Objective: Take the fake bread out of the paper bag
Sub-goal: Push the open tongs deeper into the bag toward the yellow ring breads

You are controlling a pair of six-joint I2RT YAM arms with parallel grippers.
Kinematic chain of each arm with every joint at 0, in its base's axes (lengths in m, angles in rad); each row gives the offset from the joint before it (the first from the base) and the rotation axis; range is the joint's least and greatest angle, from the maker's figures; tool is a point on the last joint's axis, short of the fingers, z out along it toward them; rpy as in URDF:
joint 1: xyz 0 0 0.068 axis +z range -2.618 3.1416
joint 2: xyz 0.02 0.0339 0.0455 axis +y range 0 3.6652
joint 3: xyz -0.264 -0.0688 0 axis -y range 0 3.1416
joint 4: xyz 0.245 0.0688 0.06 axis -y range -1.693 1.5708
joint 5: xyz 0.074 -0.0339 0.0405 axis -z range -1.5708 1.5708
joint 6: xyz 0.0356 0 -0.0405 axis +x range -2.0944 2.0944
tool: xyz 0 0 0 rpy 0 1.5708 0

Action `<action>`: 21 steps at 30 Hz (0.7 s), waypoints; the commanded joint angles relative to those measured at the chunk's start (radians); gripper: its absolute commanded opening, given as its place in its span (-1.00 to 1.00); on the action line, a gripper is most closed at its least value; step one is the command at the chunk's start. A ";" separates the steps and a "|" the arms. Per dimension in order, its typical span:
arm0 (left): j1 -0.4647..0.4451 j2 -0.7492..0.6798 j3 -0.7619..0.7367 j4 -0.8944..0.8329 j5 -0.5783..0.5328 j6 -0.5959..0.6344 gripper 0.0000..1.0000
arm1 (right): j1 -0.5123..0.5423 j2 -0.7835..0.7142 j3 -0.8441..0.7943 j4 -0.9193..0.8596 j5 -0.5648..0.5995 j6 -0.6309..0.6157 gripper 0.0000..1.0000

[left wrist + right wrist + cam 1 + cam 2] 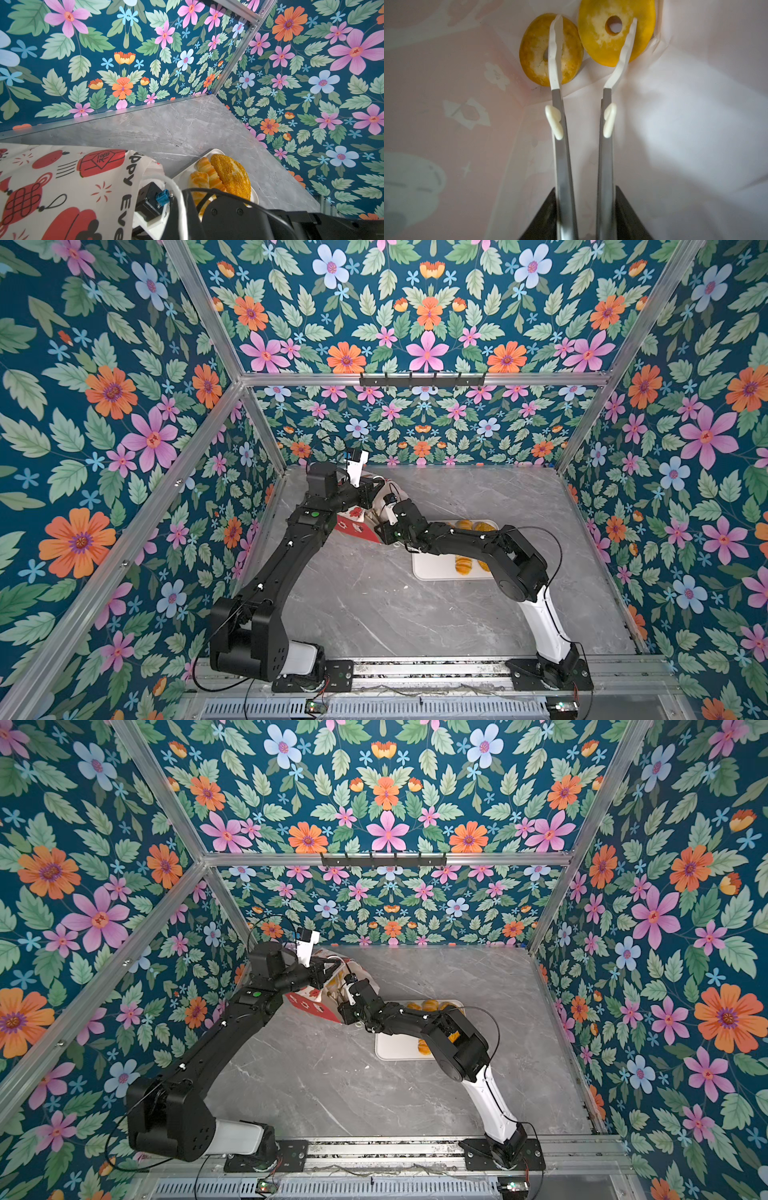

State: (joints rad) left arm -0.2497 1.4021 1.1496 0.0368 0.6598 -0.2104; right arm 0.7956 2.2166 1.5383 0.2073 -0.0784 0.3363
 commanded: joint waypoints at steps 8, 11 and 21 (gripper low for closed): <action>-0.001 0.004 -0.004 0.041 0.006 -0.004 -1.00 | 0.001 -0.049 -0.061 0.075 0.037 0.000 -0.21; -0.001 0.009 -0.001 0.043 0.007 -0.004 -1.00 | 0.004 -0.065 -0.080 0.090 0.026 -0.002 -0.21; -0.002 0.013 0.006 0.048 0.020 -0.008 -1.00 | 0.004 -0.045 -0.056 0.050 0.067 -0.006 -0.21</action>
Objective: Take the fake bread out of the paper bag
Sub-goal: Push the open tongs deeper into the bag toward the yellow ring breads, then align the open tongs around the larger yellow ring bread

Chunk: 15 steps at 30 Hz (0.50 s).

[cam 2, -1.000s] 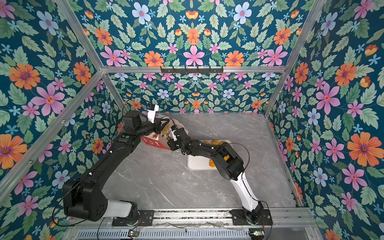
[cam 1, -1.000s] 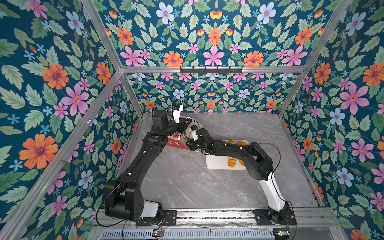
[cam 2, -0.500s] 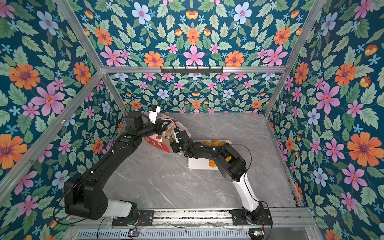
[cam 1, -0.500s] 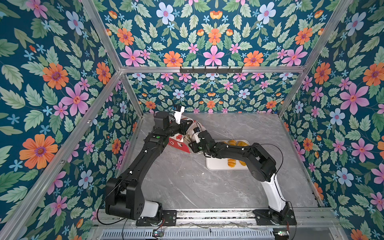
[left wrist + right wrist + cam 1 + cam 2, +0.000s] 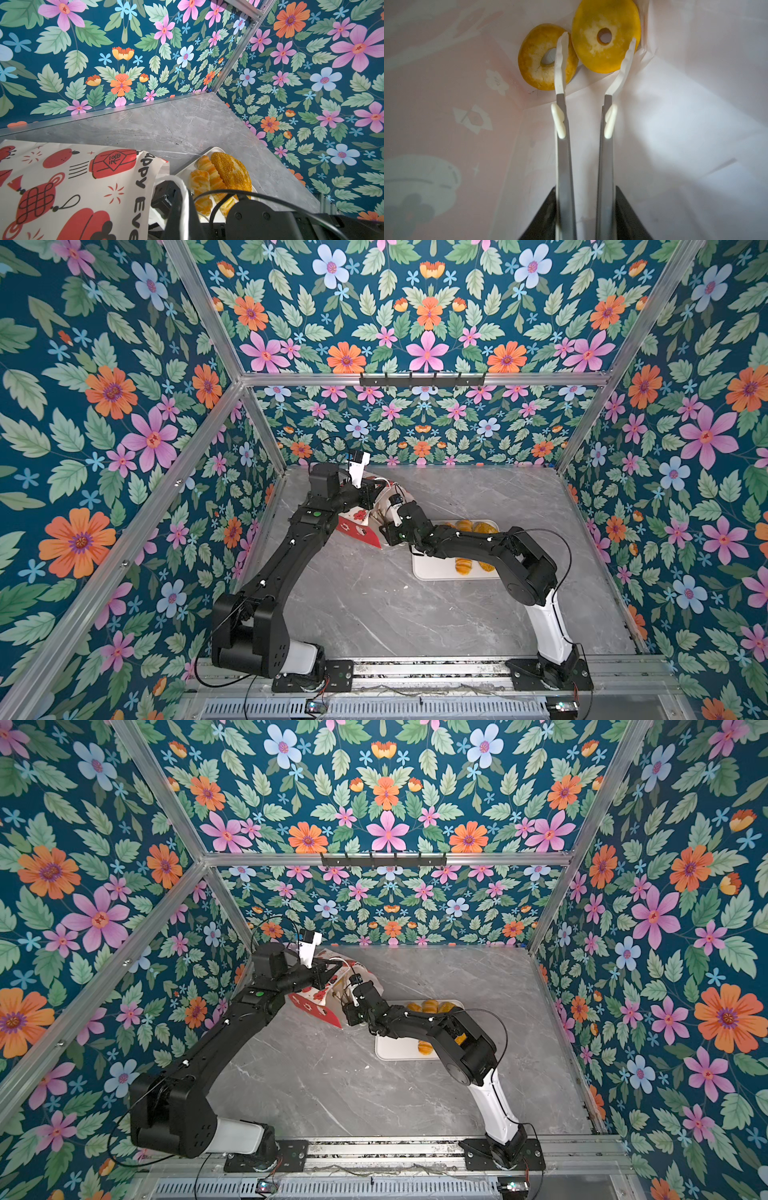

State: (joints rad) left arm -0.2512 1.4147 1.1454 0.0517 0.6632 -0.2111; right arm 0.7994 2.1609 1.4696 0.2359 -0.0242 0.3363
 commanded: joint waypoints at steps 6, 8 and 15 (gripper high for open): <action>-0.009 -0.005 0.012 0.027 0.019 -0.006 -1.00 | -0.001 0.032 0.027 0.019 0.045 0.000 -0.21; -0.010 -0.008 0.010 0.024 0.019 -0.004 -1.00 | -0.002 0.036 0.031 0.014 0.053 0.000 -0.21; -0.017 -0.008 0.008 0.025 0.017 -0.003 -1.00 | -0.002 0.021 0.023 0.020 0.064 0.007 -0.21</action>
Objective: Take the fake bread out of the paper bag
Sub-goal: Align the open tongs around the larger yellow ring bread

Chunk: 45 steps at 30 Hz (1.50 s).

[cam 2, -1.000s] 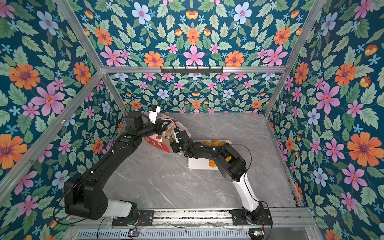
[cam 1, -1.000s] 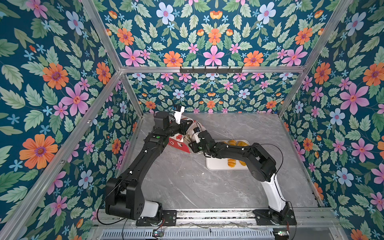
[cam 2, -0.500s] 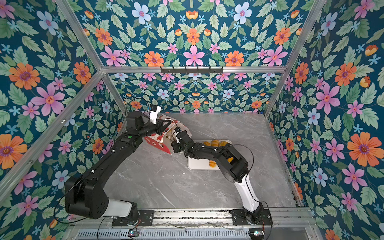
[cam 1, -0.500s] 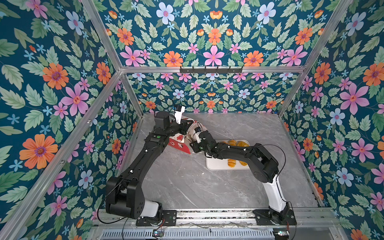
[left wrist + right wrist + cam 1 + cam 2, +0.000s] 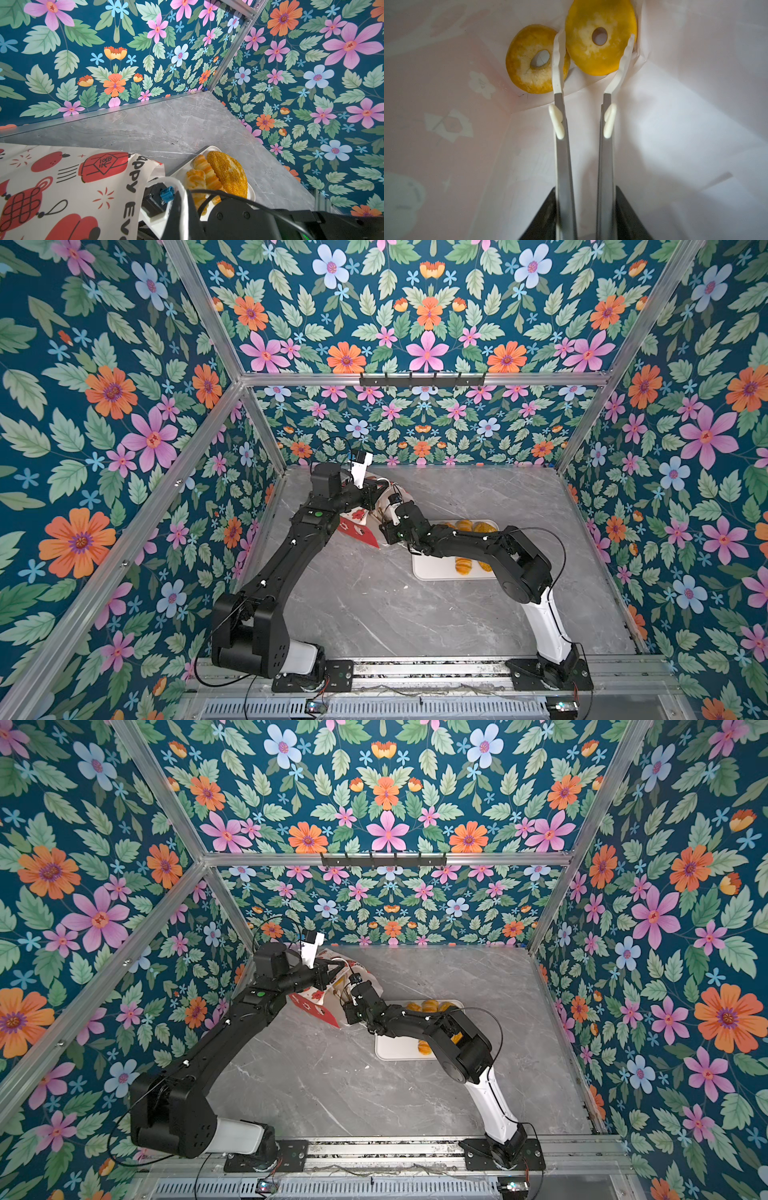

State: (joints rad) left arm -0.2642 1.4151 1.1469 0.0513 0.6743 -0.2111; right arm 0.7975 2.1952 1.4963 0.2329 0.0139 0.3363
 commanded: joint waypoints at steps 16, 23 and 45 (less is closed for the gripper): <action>-0.007 -0.009 -0.002 0.040 0.011 -0.006 -1.00 | -0.004 -0.014 -0.022 0.053 0.013 0.026 -0.22; -0.008 -0.021 -0.007 0.033 0.014 0.000 -1.00 | -0.016 0.049 0.074 0.009 -0.001 0.027 -0.23; -0.018 -0.023 -0.005 0.033 0.016 0.004 -1.00 | -0.027 0.100 0.129 0.015 -0.002 0.050 -0.65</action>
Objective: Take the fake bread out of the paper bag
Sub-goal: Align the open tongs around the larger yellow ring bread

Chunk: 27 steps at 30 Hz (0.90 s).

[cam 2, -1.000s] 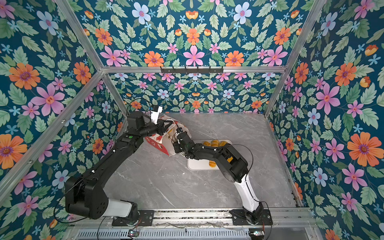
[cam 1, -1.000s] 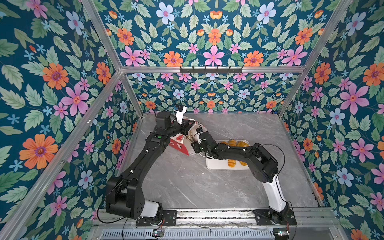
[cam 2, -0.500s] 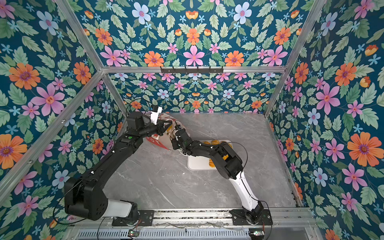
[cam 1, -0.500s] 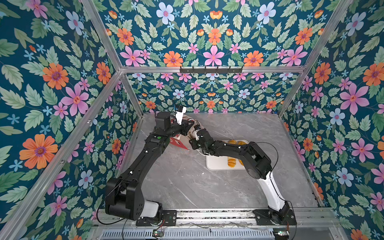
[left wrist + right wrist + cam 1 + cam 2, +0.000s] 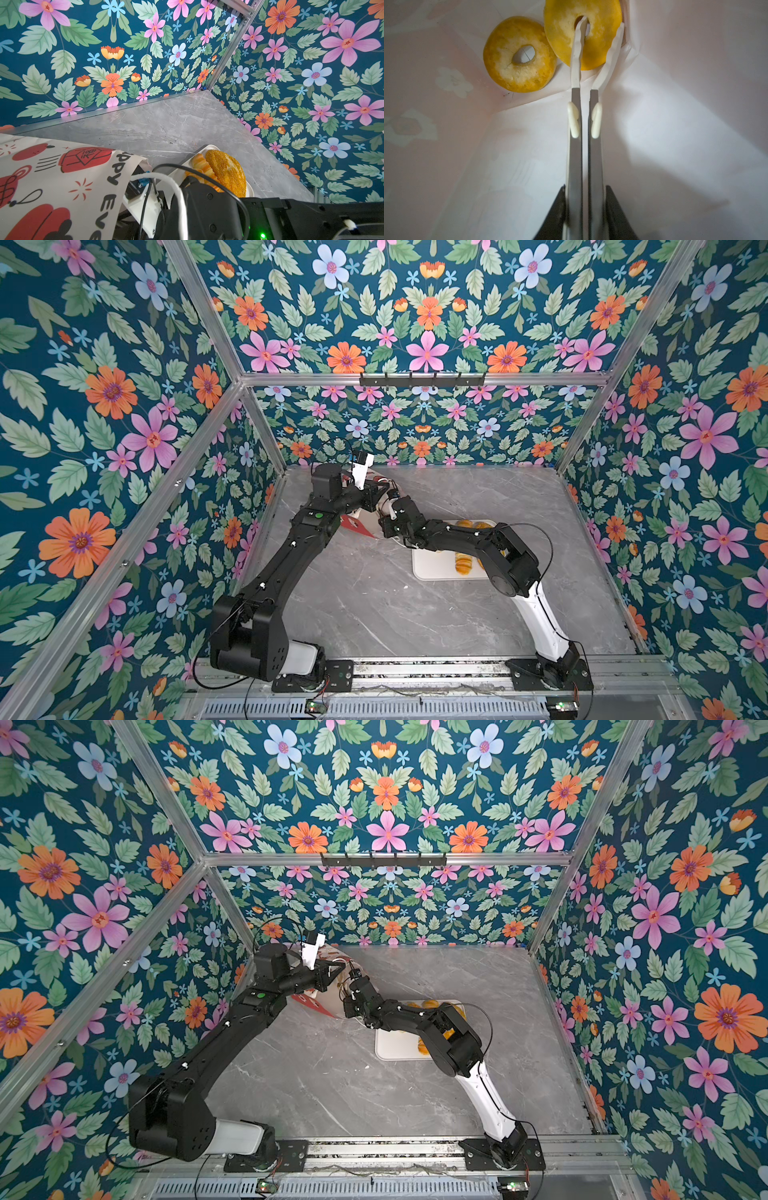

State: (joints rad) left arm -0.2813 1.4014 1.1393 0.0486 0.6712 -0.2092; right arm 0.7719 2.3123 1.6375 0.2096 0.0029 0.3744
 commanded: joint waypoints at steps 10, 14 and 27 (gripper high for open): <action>-0.001 0.005 -0.005 0.052 -0.011 0.004 -1.00 | 0.001 -0.120 -0.113 0.045 -0.029 0.046 -0.72; 0.000 0.015 -0.014 0.075 -0.027 -0.007 -1.00 | 0.000 -0.157 -0.151 0.032 -0.057 0.059 -0.72; 0.001 0.032 -0.018 0.109 -0.048 -0.010 -1.00 | 0.010 -0.304 -0.281 -0.013 -0.090 0.070 -0.72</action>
State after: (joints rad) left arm -0.2821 1.4300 1.1225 0.1139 0.6270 -0.2230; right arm 0.7818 2.0224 1.3544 0.1856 -0.0750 0.4416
